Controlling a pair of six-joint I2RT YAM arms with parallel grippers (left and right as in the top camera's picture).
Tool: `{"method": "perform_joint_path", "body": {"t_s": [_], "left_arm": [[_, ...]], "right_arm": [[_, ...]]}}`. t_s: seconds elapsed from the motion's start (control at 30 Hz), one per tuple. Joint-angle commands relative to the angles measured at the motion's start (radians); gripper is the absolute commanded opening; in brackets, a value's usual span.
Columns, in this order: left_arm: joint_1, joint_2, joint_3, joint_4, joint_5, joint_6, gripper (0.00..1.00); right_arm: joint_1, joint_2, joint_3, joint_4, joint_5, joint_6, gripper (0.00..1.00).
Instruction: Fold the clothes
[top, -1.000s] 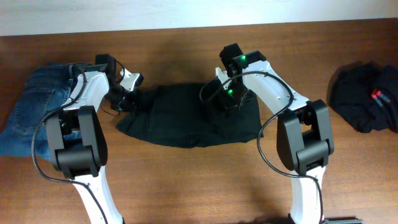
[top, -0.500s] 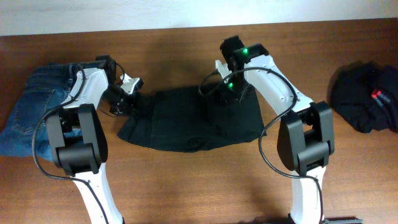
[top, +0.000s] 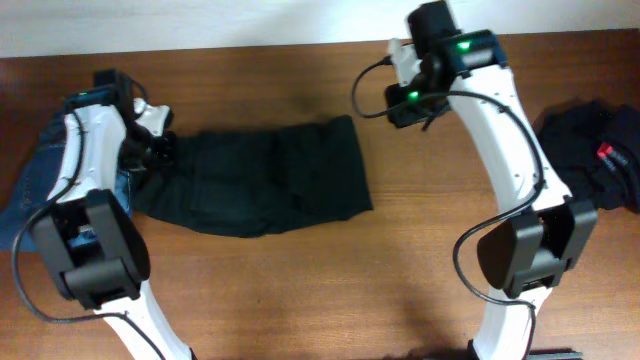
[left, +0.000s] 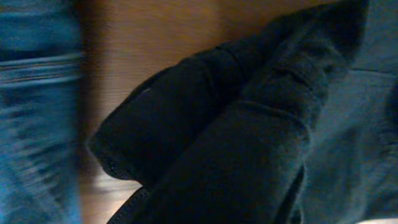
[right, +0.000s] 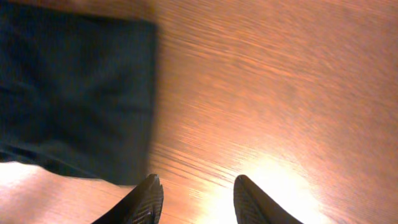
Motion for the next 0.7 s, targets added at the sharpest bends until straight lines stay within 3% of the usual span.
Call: {"method": "perform_joint_path", "body": {"t_s": [0.0, 0.33, 0.67], "left_arm": [[0.020, -0.073, 0.071, -0.018, -0.035, -0.046, 0.00], [-0.023, -0.111, 0.303, -0.126, -0.052, -0.093, 0.00], [-0.121, -0.110, 0.320, -0.116, -0.053, -0.112, 0.00]], "right_arm": [[-0.051, -0.019, 0.011, -0.020, -0.002, 0.006, 0.42], [-0.081, -0.019, 0.011, -0.037, -0.003, 0.006, 0.42], [-0.052, -0.018, 0.003, -0.041, -0.032, 0.006, 0.42]]}}
